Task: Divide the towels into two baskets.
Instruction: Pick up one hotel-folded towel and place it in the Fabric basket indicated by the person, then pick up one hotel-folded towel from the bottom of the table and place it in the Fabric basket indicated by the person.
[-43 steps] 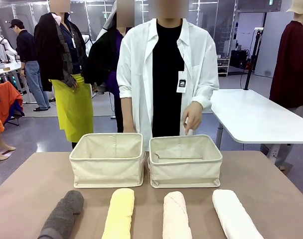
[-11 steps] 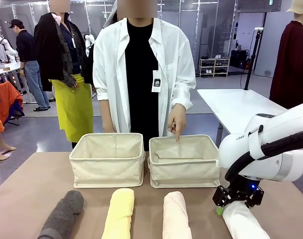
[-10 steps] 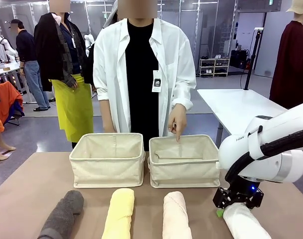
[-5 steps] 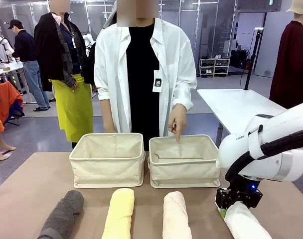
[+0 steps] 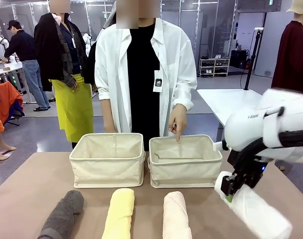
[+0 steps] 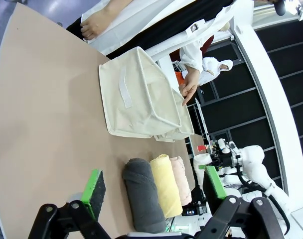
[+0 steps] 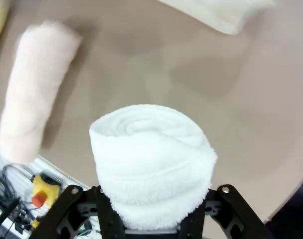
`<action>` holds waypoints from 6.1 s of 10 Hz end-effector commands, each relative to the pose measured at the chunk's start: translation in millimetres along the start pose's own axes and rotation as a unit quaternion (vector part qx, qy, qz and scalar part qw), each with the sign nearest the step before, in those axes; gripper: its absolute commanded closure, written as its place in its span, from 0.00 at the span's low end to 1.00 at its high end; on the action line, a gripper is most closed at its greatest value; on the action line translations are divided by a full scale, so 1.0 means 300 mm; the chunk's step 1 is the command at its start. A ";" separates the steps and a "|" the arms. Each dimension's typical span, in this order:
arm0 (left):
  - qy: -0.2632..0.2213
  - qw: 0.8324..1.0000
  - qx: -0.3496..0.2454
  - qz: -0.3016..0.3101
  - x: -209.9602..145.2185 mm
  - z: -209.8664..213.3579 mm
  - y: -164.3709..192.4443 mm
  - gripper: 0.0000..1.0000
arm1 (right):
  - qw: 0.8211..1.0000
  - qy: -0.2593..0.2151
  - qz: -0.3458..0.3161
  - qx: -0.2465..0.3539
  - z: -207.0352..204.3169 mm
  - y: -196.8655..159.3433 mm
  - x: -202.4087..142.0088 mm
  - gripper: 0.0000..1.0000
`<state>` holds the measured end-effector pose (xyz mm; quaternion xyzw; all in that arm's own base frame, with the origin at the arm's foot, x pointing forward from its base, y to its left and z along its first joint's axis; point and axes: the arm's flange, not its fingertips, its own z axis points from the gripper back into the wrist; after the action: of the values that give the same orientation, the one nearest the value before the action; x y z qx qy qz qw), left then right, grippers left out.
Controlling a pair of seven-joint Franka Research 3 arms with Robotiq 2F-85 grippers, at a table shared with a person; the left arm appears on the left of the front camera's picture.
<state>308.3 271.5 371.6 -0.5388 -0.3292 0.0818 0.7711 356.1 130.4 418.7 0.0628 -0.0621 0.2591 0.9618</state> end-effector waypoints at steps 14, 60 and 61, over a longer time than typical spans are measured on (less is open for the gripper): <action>0.000 1.000 -0.001 -0.001 -0.005 0.012 -0.001 0.00 | 0.847 0.020 0.528 -0.063 0.294 0.424 0.186 0.62; 0.000 1.000 -0.001 -0.001 -0.005 0.012 -0.001 0.00 | 0.922 -0.202 0.131 0.304 0.224 -0.337 0.040 0.00; 0.000 1.000 -0.001 -0.001 -0.005 0.012 -0.001 0.00 | 0.905 -0.227 0.085 0.350 0.196 -0.453 -0.052 0.00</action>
<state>308.0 271.2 371.2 -0.5389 -0.3287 0.0823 0.7713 410.2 23.5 472.6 0.3974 -0.1676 0.3633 0.8258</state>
